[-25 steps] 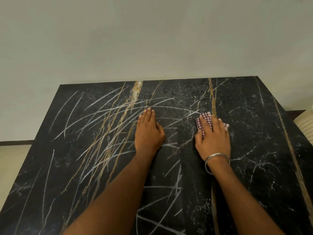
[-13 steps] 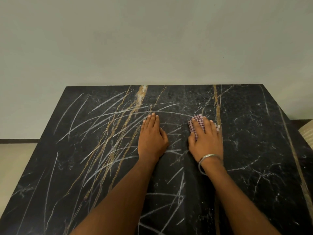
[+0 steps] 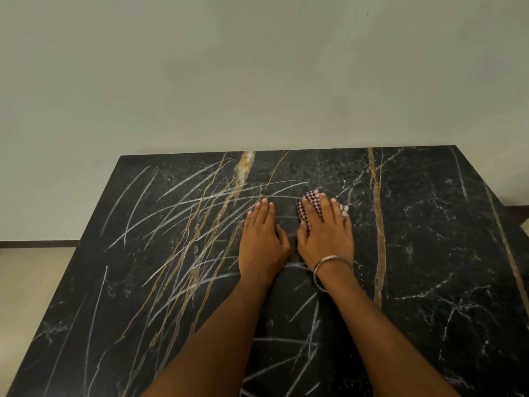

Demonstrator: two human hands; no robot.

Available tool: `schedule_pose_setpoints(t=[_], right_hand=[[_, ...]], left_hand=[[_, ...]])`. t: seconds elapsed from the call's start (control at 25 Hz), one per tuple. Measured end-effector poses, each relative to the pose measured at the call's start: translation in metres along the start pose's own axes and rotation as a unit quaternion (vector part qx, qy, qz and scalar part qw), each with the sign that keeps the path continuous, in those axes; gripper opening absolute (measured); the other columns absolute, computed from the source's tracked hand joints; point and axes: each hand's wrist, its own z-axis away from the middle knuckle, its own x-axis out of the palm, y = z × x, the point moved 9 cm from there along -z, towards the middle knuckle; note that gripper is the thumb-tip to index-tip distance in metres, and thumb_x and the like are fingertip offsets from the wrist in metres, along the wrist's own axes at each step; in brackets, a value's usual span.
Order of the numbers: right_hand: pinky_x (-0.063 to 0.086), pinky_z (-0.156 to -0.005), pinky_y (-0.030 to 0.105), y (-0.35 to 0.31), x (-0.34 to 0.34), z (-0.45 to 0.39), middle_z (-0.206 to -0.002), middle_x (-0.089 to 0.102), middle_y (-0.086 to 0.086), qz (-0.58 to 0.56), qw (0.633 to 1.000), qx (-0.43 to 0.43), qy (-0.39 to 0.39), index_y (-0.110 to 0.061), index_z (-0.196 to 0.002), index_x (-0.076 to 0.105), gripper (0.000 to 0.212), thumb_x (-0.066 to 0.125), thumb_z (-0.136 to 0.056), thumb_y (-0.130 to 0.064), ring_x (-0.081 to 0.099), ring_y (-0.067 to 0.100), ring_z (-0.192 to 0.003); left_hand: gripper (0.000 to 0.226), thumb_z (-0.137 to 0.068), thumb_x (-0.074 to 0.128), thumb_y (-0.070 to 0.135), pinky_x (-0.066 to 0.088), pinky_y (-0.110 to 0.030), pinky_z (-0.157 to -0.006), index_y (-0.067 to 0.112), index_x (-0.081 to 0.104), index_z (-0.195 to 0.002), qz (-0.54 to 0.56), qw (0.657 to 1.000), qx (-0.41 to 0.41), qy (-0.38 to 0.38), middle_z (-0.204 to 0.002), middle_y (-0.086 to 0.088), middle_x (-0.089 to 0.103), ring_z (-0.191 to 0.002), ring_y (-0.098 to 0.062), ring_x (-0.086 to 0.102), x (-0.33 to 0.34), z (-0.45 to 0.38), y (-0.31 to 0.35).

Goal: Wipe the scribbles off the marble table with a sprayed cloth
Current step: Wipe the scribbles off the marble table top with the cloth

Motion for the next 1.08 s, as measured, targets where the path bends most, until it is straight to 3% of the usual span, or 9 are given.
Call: schedule_pose_setpoints(t=[0.28,0.44,0.6,0.72,0.92,1.08], right_hand=[[0.004,-0.12,0.047,0.071,-0.01,-0.022,-0.161,0.011,0.001,0.029,0.998,0.049,0.018,-0.026,-0.152,0.014,0.06,0.027,-0.096,-0.042,0.009,0.022,-0.148],[0.008,-0.12,0.046,0.052,-0.007,-0.021,-0.161,0.01,0.003,0.027,0.997,0.063,0.027,-0.02,-0.153,0.011,0.063,0.028,-0.096,-0.04,0.009,0.023,-0.148],[0.008,-0.12,0.046,0.003,0.002,-0.029,-0.16,0.015,0.003,0.006,1.0,-0.001,0.022,-0.022,-0.152,0.016,0.061,0.032,-0.095,-0.039,0.013,0.024,-0.147],[0.011,-0.12,0.046,0.006,0.004,-0.033,-0.159,0.018,0.003,0.008,1.0,-0.026,0.013,-0.023,-0.152,0.016,0.061,0.034,-0.096,-0.039,0.015,0.024,-0.146],[0.012,-0.119,0.047,0.082,-0.007,-0.057,-0.159,0.017,0.005,0.021,0.998,0.056,0.01,-0.022,-0.152,0.019,0.059,0.029,-0.096,-0.039,0.015,0.026,-0.146],[0.009,-0.12,0.047,0.068,-0.006,-0.065,-0.16,0.013,0.004,0.014,0.997,0.079,0.016,-0.023,-0.152,0.018,0.059,0.029,-0.096,-0.04,0.011,0.026,-0.147]], left_hand=[[0.057,-0.099,0.034,0.031,0.003,-0.03,-0.121,0.016,0.022,-0.153,-0.002,1.0,-0.006,-0.009,-0.16,0.0,0.019,-0.148,-0.011,0.012,0.003,-0.001,-0.002],[0.057,-0.099,0.033,0.03,0.002,-0.03,-0.121,0.015,0.021,-0.153,-0.005,1.0,-0.011,-0.009,-0.161,-0.001,0.018,-0.148,-0.011,0.011,0.003,0.0,-0.001],[0.058,-0.099,0.033,0.029,0.0,-0.027,-0.12,0.014,0.021,-0.153,-0.01,1.0,-0.004,-0.007,-0.161,-0.002,0.016,-0.148,-0.011,0.009,0.001,-0.001,0.001],[0.058,-0.099,0.034,0.03,-0.002,-0.025,-0.119,0.015,0.02,-0.153,-0.005,1.0,-0.003,-0.011,-0.161,0.0,0.016,-0.148,-0.01,0.008,0.0,-0.001,0.001],[0.058,-0.099,0.033,0.032,-0.002,-0.027,-0.12,0.017,0.017,-0.154,0.002,1.0,-0.005,-0.019,-0.161,0.001,0.014,-0.148,-0.009,0.007,0.001,0.0,0.0],[0.058,-0.099,0.032,0.031,-0.002,-0.027,-0.12,0.017,0.016,-0.154,-0.005,1.0,-0.007,-0.016,-0.161,0.001,0.013,-0.148,-0.01,0.006,0.001,0.0,0.001]])
